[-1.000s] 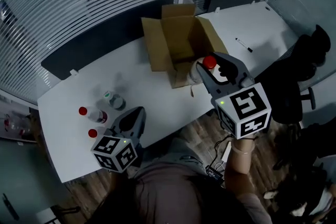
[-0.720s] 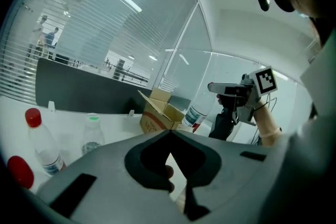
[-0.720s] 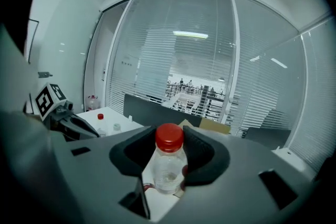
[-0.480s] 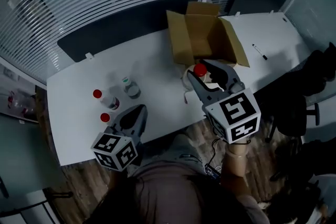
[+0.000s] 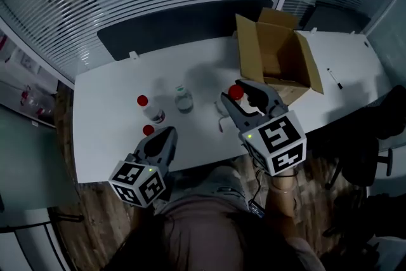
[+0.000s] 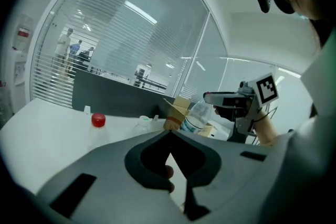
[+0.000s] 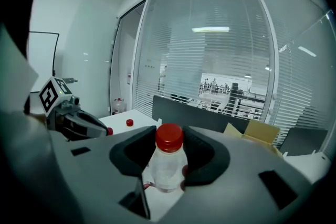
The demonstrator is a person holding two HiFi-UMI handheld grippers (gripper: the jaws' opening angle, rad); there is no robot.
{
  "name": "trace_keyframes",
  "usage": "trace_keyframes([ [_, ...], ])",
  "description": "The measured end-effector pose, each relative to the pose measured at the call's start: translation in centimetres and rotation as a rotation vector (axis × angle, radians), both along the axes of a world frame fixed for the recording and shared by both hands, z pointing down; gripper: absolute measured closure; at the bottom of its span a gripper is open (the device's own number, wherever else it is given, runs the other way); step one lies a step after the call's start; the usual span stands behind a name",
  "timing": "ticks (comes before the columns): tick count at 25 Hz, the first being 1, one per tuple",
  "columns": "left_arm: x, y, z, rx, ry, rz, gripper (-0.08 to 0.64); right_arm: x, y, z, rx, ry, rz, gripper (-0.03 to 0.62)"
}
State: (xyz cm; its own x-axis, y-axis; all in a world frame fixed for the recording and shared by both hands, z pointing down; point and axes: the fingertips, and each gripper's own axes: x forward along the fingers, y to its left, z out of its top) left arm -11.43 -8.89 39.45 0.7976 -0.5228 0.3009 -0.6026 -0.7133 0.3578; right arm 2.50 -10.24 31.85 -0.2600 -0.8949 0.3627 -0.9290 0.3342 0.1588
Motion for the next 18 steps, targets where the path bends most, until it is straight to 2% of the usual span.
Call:
trace_keyframes([
  [8,-3.7,-0.2,0.2,0.001,-0.012,-0.089,0.552,-4.4,-1.5,1.7,-0.034,-0.032,-0.099,0.416],
  [18,-7.3,0.0,0.5,0.002,-0.026,-0.191,0.552,-8.0,-2.7,3.8,-0.071,-0.035,-0.189,0.416],
])
